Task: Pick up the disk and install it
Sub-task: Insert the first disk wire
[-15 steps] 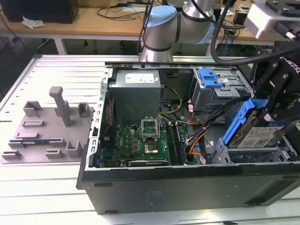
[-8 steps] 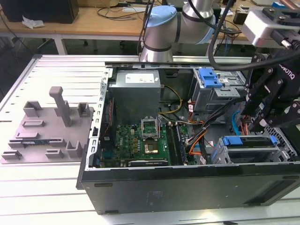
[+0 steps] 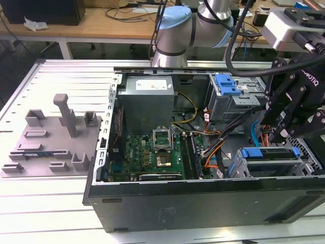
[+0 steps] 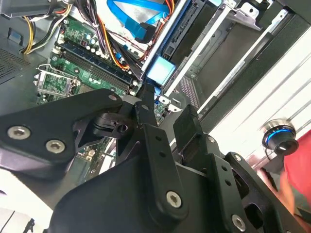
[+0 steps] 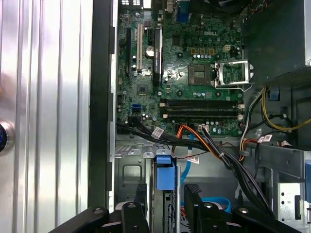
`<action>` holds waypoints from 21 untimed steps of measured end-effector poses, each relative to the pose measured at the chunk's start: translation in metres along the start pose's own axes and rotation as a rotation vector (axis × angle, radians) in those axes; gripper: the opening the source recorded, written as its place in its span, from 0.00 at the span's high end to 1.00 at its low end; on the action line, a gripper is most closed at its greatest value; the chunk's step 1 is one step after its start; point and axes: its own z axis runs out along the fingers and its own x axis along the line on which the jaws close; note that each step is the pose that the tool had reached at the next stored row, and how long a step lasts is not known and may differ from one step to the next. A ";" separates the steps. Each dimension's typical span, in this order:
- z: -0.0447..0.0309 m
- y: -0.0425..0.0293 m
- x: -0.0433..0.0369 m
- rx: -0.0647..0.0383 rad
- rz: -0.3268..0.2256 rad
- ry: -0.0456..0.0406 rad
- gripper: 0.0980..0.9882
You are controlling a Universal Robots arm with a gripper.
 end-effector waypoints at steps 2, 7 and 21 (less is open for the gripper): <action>0.0000 0.0000 0.0000 0.000 0.000 0.0000 0.62; 0.0000 0.0000 -0.0001 0.000 0.000 0.0001 0.62; 0.0025 -0.0005 -0.0564 0.132 0.024 0.0956 0.62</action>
